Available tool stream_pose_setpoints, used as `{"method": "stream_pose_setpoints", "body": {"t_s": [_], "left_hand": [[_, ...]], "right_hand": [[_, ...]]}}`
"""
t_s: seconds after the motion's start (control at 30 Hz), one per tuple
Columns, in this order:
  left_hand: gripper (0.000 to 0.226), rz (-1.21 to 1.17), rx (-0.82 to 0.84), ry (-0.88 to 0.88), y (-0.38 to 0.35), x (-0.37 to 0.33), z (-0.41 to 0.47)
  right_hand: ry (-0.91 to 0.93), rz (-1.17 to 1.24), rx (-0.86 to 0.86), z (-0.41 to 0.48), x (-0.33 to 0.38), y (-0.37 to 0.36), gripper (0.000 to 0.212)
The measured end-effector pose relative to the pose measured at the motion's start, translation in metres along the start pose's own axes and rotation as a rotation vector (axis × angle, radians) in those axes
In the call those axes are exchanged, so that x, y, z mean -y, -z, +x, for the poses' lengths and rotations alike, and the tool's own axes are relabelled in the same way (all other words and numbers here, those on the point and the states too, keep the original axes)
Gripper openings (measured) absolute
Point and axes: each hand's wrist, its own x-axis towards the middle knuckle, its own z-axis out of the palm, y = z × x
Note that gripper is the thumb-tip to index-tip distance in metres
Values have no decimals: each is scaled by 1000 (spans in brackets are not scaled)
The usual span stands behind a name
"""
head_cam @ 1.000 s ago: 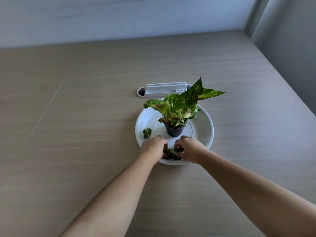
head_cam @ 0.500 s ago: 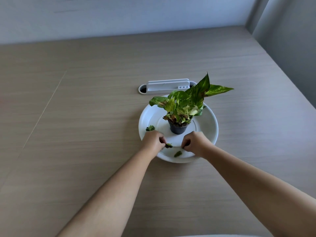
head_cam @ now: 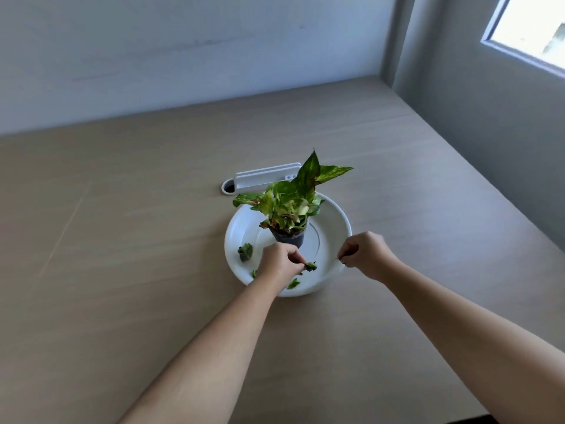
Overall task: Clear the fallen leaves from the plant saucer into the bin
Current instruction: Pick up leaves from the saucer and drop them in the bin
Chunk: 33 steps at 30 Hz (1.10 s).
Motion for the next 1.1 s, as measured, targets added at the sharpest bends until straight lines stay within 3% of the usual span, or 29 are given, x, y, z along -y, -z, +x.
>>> {"method": "stream_pose_setpoints", "body": {"t_s": [0.2,0.43,0.6,0.8,0.97,1.1], "left_hand": [[9,21,130,-172,-88,-108,-21],[8,147,439,-509,-290,-278,-103],[4,255,671,-750,-436,-357,-189],[9,473,947,-834,-556,-365,-254],[7,724,1104,-776,-627,-306,-245],[8,856,1168,-667,-664,-256,-214]], "right_hand": [[-127,64,-190,-68,-90,99,15],[-449,103,-497,-247,-286,240,16],[-715,151,-659,-392,-404,281,14],[-968,319,-708,-483,-485,243,16],[-1083,414,-583,-492,-533,167,25],[-1140,501,-504,-476,-568,114,20]]}}
